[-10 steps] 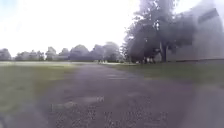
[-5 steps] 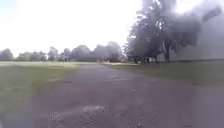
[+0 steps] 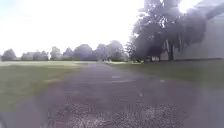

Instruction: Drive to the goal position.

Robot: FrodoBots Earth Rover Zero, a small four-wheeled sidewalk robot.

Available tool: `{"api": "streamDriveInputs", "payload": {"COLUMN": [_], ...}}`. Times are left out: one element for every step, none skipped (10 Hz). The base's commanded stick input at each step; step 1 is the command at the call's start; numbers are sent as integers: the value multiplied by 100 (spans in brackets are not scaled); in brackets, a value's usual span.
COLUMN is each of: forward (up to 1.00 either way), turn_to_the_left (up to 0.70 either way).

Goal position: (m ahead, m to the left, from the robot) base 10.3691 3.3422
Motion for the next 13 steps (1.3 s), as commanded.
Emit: {"api": "streamDriveInputs", "payload": {"forward": [70, 70, 70, 70, 70, 70, 70, 70, 70, 70, 70, 70, 70], "turn_to_the_left": [0, 0, 0, 0, 0, 0, 0, 0, 0, 0, 0, 0, 0]}}
